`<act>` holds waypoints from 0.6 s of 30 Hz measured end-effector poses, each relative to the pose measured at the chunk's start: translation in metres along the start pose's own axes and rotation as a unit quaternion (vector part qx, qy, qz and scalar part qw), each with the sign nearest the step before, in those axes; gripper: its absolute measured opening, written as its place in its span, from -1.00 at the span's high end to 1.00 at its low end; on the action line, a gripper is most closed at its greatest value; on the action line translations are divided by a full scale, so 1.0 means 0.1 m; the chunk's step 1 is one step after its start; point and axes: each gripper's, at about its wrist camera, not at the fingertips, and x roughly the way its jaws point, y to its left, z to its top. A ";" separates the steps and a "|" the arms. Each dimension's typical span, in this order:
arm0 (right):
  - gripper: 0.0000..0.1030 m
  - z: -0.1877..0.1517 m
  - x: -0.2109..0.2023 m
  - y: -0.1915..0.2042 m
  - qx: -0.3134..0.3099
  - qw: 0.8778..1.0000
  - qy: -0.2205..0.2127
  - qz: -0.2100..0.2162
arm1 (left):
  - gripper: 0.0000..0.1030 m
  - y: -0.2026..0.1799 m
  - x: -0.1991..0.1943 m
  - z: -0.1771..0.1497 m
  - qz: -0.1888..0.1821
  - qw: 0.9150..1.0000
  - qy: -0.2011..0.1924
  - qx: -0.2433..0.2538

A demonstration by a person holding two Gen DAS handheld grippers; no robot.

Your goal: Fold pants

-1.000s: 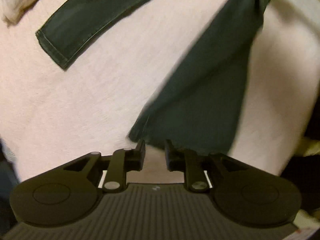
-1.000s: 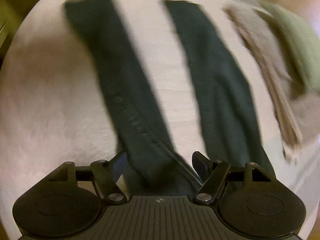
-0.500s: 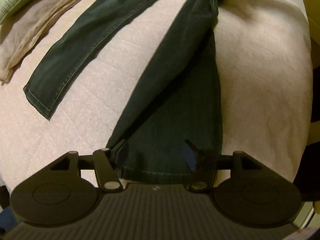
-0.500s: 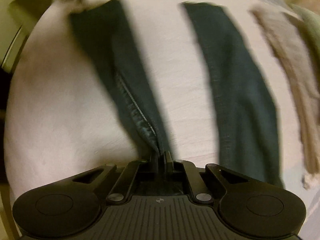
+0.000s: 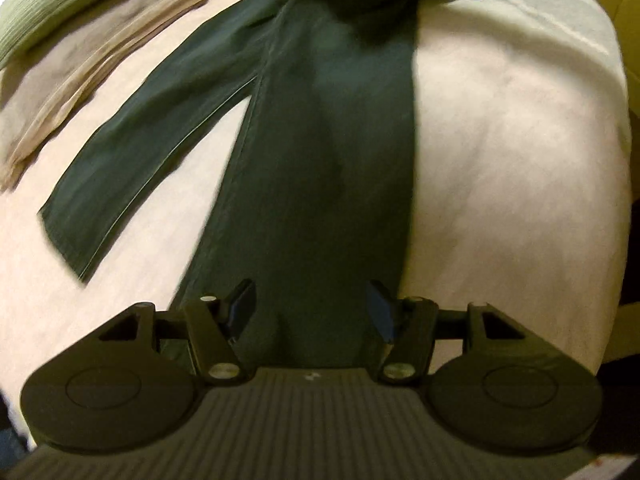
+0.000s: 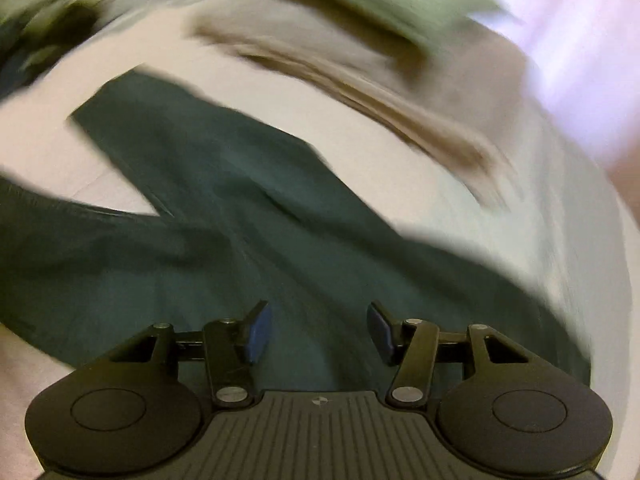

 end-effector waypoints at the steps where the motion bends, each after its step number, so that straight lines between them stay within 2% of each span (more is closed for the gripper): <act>1: 0.02 -0.23 -0.15 -0.17 0.058 0.998 0.005 -0.010 | -0.09 -0.08 0.05 0.09 -0.001 1.000 -0.005 0.013; 3: 0.02 -0.72 -0.43 -0.52 0.163 0.986 0.016 -0.030 | -0.07 -0.23 0.16 0.25 -0.004 0.999 -0.017 0.036; 4: 0.02 -1.01 -0.55 -0.68 0.211 0.976 0.018 -0.042 | -0.01 -0.31 0.24 0.34 -0.003 0.999 -0.021 0.048; 7: 0.00 -1.83 -0.83 -1.26 0.375 0.924 0.019 -0.073 | 0.18 -0.53 0.50 0.54 0.019 0.995 -0.022 0.094; 11: -0.20 -2.63 -1.04 -1.88 0.527 0.842 -0.038 -0.105 | 0.25 -0.73 0.83 0.67 0.051 0.988 -0.002 0.145; 13: -0.26 -2.88 -0.97 -2.10 0.580 0.806 -0.066 -0.099 | 0.47 -0.78 0.95 0.68 0.053 0.985 0.014 0.162; 14: -0.27 -2.95 -0.87 -2.20 0.598 0.791 -0.072 -0.102 | 0.55 -0.81 0.98 0.68 0.052 0.983 0.020 0.172; 15: -0.27 -3.02 -0.84 -2.27 0.611 0.781 -0.076 -0.107 | 0.72 -0.82 0.99 0.68 0.055 0.982 0.024 0.177; 18: -0.26 -3.29 -0.64 -2.46 0.657 0.740 -0.085 -0.117 | 0.96 -0.81 0.95 0.74 0.065 0.984 0.037 0.163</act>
